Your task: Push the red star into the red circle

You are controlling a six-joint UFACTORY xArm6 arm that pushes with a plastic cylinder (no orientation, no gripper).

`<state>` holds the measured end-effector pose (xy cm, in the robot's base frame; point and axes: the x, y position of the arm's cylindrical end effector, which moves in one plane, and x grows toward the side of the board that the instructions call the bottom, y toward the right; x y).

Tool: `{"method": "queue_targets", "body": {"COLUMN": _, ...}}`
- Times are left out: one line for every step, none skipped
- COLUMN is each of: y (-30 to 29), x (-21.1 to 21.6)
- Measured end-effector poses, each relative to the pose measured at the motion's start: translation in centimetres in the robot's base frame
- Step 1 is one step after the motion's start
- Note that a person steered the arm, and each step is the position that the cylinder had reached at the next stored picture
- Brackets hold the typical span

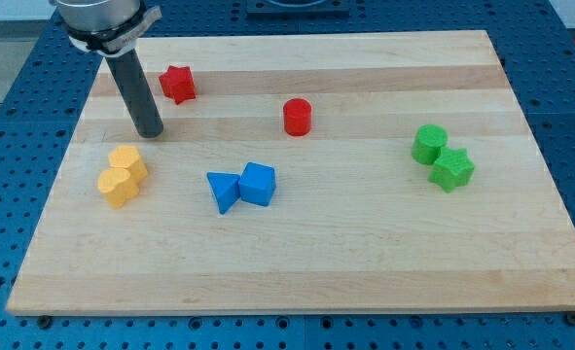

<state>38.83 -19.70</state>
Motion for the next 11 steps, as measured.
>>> {"method": "queue_targets", "body": {"y": 0.0, "x": 0.0}}
{"method": "queue_targets", "body": {"y": 0.0, "x": -0.4}}
{"method": "queue_targets", "body": {"y": -0.6, "x": -5.2}}
{"method": "queue_targets", "body": {"y": -0.8, "x": -7.5}}
{"method": "queue_targets", "body": {"y": -1.5, "x": -7.6}}
{"method": "queue_targets", "body": {"y": -3.0, "x": -11.3}}
{"method": "queue_targets", "body": {"y": -3.0, "x": -12.4}}
{"method": "queue_targets", "body": {"y": 0.0, "x": -11.3}}
{"method": "queue_targets", "body": {"y": 0.8, "x": -10.4}}
{"method": "queue_targets", "body": {"y": 3.7, "x": -7.4}}
{"method": "queue_targets", "body": {"y": 4.2, "x": -7.2}}
